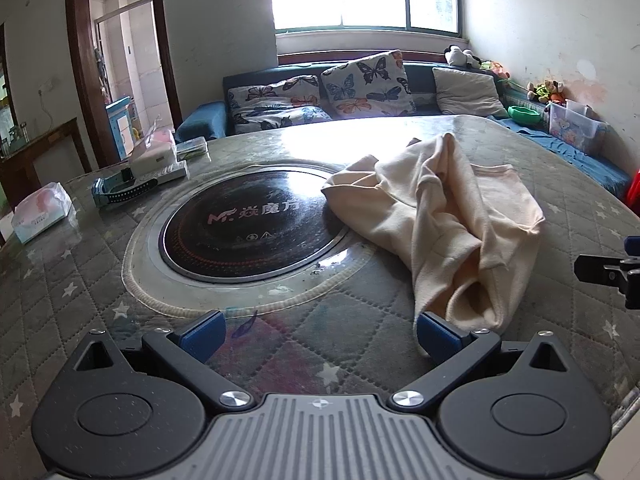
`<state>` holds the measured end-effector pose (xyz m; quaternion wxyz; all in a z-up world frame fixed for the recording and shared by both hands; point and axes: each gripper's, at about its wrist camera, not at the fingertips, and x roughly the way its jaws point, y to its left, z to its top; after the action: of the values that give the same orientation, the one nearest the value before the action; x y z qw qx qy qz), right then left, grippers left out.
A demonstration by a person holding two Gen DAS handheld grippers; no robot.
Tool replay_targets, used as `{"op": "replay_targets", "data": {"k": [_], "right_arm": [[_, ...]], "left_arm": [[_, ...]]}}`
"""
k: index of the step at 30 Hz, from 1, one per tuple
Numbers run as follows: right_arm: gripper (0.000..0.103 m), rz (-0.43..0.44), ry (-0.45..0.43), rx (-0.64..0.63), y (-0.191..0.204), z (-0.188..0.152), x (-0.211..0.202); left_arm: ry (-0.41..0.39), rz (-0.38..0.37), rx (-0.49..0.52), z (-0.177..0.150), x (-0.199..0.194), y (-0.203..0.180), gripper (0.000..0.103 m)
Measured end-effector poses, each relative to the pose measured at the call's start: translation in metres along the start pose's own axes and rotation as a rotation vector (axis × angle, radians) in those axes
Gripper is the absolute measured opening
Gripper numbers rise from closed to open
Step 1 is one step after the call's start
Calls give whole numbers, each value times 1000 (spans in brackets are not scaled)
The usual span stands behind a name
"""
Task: Fold clothes
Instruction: 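Move both grippers toward the crumpled cream sweatshirt on the table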
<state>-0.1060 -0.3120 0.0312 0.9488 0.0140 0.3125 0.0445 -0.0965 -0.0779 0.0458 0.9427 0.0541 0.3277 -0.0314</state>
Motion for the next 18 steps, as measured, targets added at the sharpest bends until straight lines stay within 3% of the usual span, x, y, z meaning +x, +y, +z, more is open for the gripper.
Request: {"op": "replay_targets", "data": {"k": [18], "right_arm": [[101,55,32,-46,15,1,14]], "left_arm": [[29,-11,-1,4,8,-1,103]]}}
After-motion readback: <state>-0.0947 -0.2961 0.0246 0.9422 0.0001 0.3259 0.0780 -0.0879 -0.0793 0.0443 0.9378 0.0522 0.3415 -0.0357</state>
